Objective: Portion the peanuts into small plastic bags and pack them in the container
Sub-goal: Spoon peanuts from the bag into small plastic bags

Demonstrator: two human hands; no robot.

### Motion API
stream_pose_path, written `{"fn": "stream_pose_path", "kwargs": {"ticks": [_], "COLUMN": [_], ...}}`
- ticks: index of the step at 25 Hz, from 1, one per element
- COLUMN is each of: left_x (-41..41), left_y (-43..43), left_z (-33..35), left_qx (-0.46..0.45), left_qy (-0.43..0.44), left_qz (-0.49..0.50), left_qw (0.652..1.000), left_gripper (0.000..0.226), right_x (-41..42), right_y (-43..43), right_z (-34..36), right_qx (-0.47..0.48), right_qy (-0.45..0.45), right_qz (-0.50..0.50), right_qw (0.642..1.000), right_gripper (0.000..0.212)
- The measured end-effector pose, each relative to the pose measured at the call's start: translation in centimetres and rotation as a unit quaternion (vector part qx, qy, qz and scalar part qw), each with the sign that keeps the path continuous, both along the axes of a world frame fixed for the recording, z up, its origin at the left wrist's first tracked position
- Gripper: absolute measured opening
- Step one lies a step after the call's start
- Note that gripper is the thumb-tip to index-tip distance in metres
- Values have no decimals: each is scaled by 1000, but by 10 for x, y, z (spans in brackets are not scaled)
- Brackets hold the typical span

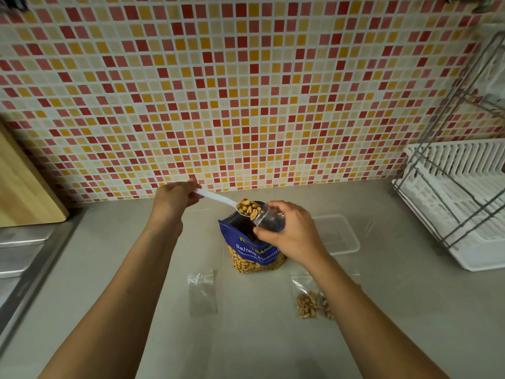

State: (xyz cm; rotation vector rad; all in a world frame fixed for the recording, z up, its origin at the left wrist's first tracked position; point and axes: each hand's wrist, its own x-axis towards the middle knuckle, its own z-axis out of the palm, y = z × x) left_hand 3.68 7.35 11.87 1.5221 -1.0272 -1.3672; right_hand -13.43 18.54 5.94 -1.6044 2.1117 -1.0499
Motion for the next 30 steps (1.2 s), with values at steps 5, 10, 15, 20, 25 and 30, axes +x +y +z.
{"fn": "stream_pose_path", "kwargs": {"ticks": [5,10,15,20,25,30], "left_x": [-8,-17,-3,-16,-40,-50], "left_y": [6,26,21,23,29,37], "left_z": [13,41,60,-12,-61,-50], "left_qx": [-134,-326,-346,-366,-280,-280], "left_qy": [-101,-247,-212,-361,-456,-526], "left_qz": [-74,-196,-117,-260,-246,-199], "left_qw": [983,891,906,817,808,778], "left_gripper": [15,26,27,29,28,29], "right_x": [5,13,7,-3,-7,-8], "right_y": [-2,-3,3,16,24,27], "right_z": [-2,0,-3,-9,-19,-22], "right_qx": [-30,-91,-114,-86,-45,-44], "right_qy": [-40,-79,-111,-184,-211,-223], "right_qz": [-6,-15,-36,-55,-42,-35], "right_qw": [999,993,987,978,976,973], "right_gripper": [55,49,49,50,43,43]}}
